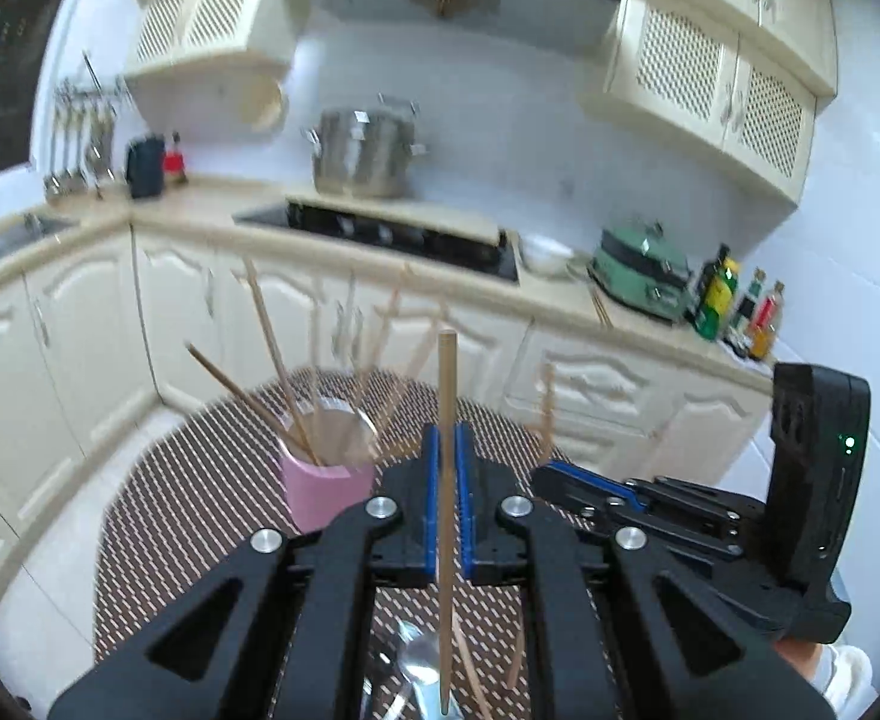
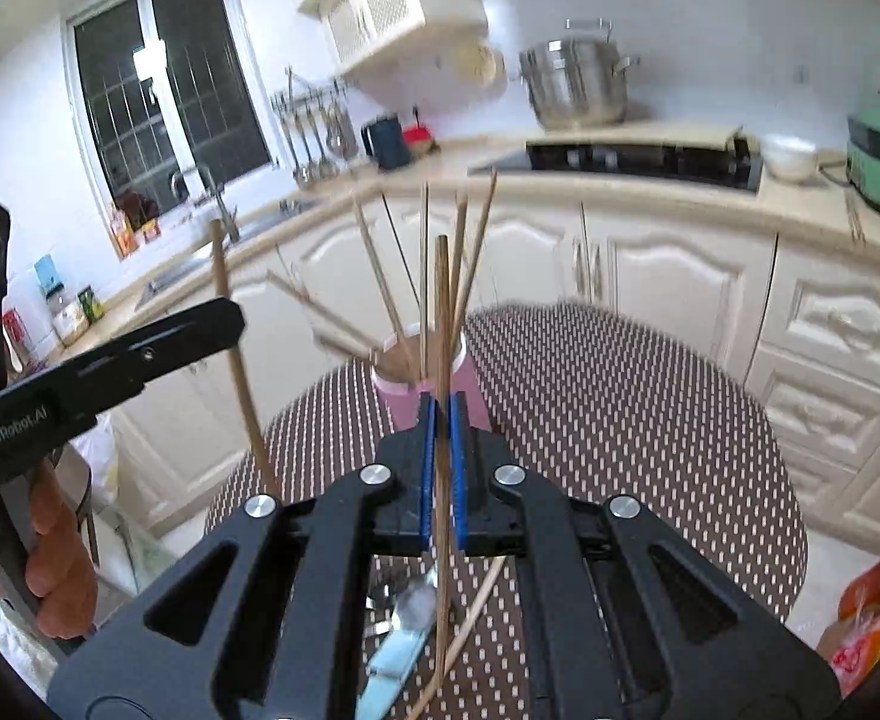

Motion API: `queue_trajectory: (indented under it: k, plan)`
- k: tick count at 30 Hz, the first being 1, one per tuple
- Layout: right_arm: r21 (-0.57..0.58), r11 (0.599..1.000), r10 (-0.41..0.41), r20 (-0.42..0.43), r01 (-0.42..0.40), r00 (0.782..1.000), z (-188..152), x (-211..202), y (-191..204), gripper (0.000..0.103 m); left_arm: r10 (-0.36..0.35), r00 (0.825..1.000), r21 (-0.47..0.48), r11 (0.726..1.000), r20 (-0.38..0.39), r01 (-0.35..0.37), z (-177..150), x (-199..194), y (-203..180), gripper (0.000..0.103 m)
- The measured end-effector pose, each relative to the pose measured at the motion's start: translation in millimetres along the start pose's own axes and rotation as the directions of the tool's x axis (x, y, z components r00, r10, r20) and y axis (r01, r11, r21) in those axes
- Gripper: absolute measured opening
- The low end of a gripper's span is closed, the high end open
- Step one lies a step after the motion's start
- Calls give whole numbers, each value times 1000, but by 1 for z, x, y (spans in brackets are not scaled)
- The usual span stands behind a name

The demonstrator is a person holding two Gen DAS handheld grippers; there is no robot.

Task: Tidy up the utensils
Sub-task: 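Lift the chopstick with the right tool and carry it above the pink cup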

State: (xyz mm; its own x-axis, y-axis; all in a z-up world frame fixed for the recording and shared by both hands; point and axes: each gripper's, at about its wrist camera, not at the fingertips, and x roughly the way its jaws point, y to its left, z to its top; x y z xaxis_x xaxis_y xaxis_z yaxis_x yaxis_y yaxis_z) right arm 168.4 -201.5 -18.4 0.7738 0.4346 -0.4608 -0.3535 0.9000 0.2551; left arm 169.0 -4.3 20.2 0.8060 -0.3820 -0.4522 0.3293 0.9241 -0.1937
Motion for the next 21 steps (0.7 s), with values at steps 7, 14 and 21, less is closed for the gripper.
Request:
queue_trajectory:
  k: [7,14,21]
  plan:
    - [-11,1000,15,201,-13,980,27,1,9,5,38,985,-12,999,170,-36,26,-13,19,5]
    - [-45,998,-14,377,34,926,48,9,18,5,78,948,3,997,310,-82,48,-11,23,5]
    - [-55,998,-2,461,30,887,63,29,13,5,108,909,6,993,402,-121,64,0,26,5]
